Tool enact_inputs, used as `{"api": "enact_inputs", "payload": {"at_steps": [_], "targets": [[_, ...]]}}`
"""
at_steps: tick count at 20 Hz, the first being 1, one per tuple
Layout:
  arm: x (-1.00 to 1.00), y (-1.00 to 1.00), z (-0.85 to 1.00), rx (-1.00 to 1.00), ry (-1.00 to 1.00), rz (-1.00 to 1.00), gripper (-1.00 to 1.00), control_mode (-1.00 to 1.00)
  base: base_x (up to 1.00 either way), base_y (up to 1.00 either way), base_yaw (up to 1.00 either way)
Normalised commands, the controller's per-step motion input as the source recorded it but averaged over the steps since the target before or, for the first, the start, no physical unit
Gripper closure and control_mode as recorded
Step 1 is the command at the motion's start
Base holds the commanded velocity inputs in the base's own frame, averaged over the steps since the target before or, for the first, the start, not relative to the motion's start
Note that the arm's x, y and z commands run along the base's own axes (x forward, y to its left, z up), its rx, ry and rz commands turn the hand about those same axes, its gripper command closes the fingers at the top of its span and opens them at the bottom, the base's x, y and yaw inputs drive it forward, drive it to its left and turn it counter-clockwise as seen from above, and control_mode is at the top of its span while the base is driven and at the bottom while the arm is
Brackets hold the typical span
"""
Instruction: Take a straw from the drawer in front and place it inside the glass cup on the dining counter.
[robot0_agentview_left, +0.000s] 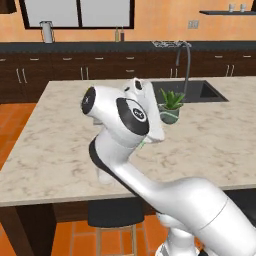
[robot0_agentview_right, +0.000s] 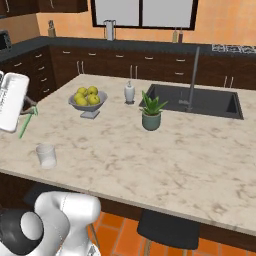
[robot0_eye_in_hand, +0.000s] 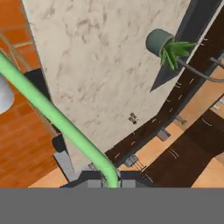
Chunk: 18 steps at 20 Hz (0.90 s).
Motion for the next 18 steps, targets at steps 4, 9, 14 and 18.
{"api": "enact_inputs", "payload": {"at_steps": [4, 9, 14, 18], "targets": [[-0.01, 0.00, 0.11, -0.53, 0.17, 0.58, 1.00, -1.00, 0.00, 0.00, 0.00], [0.00, 0.12, 0.00, -0.45, 0.30, 0.49, 1.00, -1.00, 0.00, 0.00, 0.00], [0.02, 0.48, 0.01, -0.17, 0.14, 0.27, 1.00, -1.00, 0.00, 0.00, 0.00], [0.06, 0.45, 0.00, 0.06, -0.06, 0.11, 1.00, -1.00, 0.00, 0.00, 0.00]]}}
